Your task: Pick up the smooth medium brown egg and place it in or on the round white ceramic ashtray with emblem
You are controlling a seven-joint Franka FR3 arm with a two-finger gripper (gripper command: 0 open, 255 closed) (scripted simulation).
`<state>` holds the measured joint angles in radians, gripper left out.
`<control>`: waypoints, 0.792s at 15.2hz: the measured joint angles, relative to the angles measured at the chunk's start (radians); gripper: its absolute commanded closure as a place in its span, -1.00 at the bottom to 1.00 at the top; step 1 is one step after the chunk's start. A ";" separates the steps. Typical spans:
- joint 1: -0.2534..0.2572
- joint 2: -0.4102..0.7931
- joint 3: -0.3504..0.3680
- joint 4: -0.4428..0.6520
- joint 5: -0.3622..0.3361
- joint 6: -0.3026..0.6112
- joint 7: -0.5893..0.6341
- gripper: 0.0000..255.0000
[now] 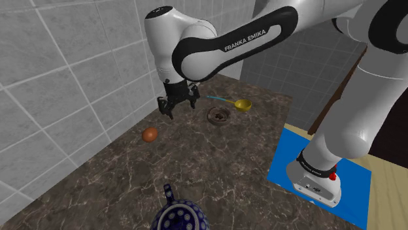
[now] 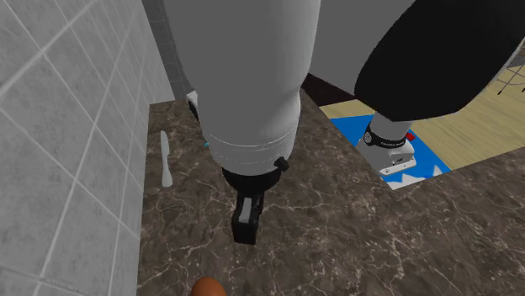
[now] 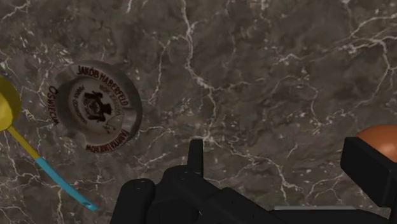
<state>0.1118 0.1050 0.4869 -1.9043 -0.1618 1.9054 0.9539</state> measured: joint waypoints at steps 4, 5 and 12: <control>0.059 0.172 0.005 0.147 -0.099 -0.015 0.105 -1.00; 0.077 0.216 0.002 0.193 -0.122 -0.027 0.127 -1.00; 0.233 0.536 -0.044 0.574 -0.252 -0.134 0.226 -1.00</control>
<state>0.3453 0.6413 0.4429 -1.3307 -0.4142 1.7712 1.1798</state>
